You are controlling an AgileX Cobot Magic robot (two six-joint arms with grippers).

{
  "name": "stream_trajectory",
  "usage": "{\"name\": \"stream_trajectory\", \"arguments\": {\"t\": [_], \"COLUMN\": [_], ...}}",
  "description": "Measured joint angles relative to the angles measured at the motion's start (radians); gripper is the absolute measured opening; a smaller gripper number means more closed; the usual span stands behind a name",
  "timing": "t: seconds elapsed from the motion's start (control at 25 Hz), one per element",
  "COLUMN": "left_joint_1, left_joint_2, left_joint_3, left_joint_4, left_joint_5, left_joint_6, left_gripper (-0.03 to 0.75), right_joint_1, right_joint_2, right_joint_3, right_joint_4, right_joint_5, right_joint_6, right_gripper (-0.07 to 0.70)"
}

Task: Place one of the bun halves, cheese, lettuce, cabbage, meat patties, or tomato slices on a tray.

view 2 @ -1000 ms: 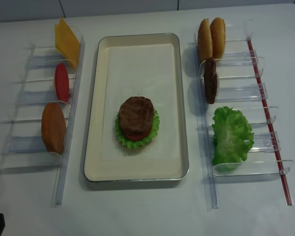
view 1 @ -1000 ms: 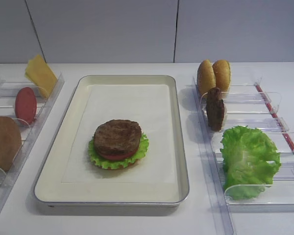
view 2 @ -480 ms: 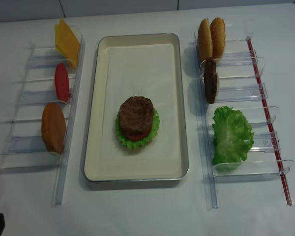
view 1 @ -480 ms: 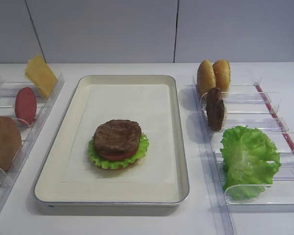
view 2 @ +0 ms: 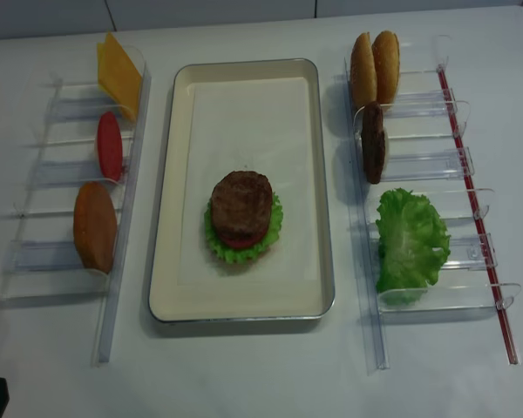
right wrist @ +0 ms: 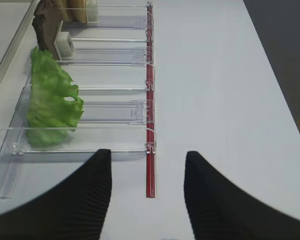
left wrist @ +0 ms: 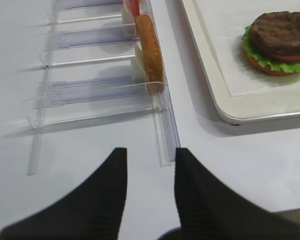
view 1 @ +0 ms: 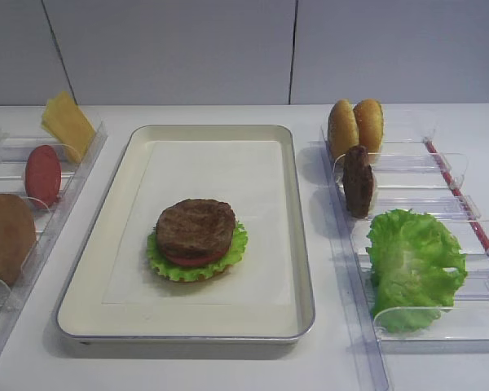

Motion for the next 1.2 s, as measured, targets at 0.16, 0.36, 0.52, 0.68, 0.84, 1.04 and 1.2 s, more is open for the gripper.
{"name": "stream_trajectory", "arguments": {"t": [0.16, 0.36, 0.52, 0.68, 0.84, 1.04, 1.2], "left_joint_1": [0.000, 0.000, 0.000, 0.000, 0.000, 0.000, 0.000], "left_joint_2": [0.000, 0.000, 0.000, 0.000, 0.000, 0.000, 0.000], "left_joint_3": [0.000, 0.000, 0.000, 0.000, 0.000, 0.000, 0.000], "left_joint_4": [0.000, 0.000, 0.000, 0.000, 0.000, 0.000, 0.000], "left_joint_5": [0.000, 0.000, 0.000, 0.000, 0.000, 0.000, 0.000], "left_joint_6": [0.000, 0.000, 0.000, 0.000, 0.000, 0.000, 0.000], "left_gripper": [0.239, 0.238, 0.239, 0.239, 0.239, 0.239, 0.239], "right_joint_1": [0.000, 0.000, 0.000, 0.000, 0.000, 0.000, 0.000], "right_joint_2": [0.000, 0.000, 0.000, 0.000, 0.000, 0.000, 0.000], "right_joint_3": [0.000, 0.000, 0.000, 0.000, 0.000, 0.000, 0.000], "right_joint_4": [0.000, 0.000, 0.000, 0.000, 0.000, 0.000, 0.000], "right_joint_5": [0.000, 0.000, 0.000, 0.000, 0.000, 0.000, 0.000], "right_joint_6": [0.002, 0.002, 0.002, 0.002, 0.002, 0.002, 0.002], "right_gripper": [0.342, 0.342, 0.342, 0.342, 0.342, 0.342, 0.342]}}
